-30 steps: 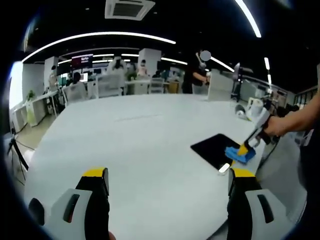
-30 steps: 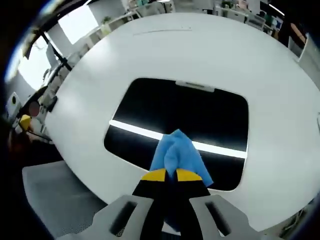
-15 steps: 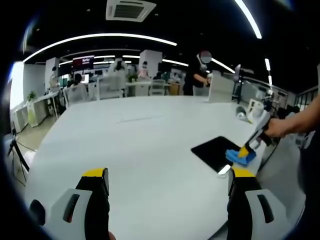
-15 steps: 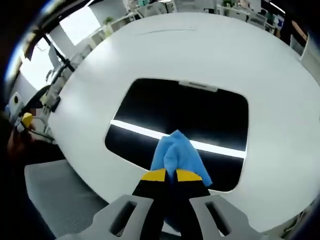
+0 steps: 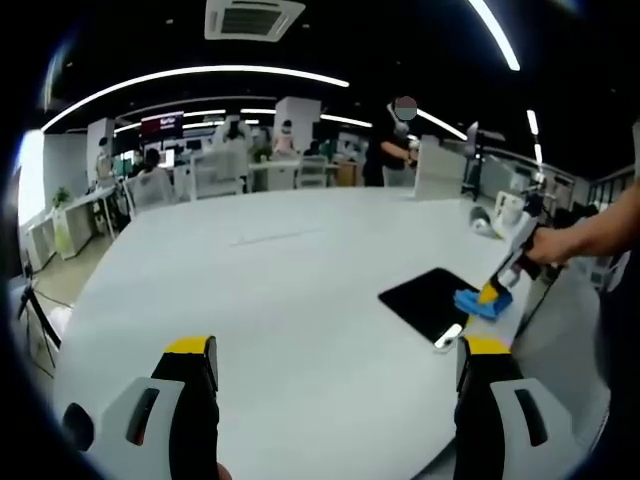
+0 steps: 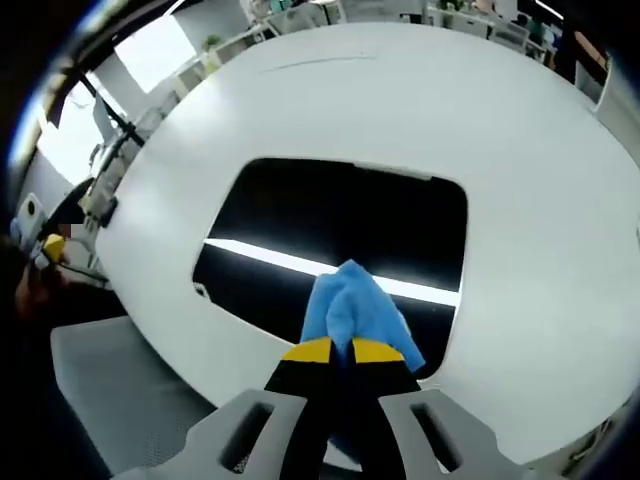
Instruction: Wipe the mirror surface with the cleaning cloth until all visible marks leave the cleaned area.
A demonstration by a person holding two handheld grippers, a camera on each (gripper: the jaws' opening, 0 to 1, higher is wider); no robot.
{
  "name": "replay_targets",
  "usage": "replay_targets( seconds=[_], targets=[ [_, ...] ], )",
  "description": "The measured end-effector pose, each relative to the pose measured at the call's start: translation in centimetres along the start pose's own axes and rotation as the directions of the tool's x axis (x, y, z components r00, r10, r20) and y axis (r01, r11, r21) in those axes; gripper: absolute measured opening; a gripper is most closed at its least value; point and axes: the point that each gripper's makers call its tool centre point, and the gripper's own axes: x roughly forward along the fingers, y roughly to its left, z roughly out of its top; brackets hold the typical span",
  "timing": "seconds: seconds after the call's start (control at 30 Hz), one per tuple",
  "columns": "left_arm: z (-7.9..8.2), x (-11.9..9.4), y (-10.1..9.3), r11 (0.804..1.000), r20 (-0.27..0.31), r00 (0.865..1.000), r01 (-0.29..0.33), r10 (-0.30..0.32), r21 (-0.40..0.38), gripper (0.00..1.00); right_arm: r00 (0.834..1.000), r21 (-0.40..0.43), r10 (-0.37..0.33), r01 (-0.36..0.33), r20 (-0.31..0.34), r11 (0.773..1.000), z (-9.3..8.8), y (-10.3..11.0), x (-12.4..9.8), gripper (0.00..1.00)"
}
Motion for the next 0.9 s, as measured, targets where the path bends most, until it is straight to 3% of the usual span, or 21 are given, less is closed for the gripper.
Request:
replay_targets(
  seconds=[0.9],
  targets=[
    [-0.4,0.9,-0.6,1.0,-0.02,1.0,0.015,-0.015,0.004,0.99,1.0,0.044,-0.024,0.024,0.0,0.999,-0.6,-2.4,-0.8,0.0]
  ],
)
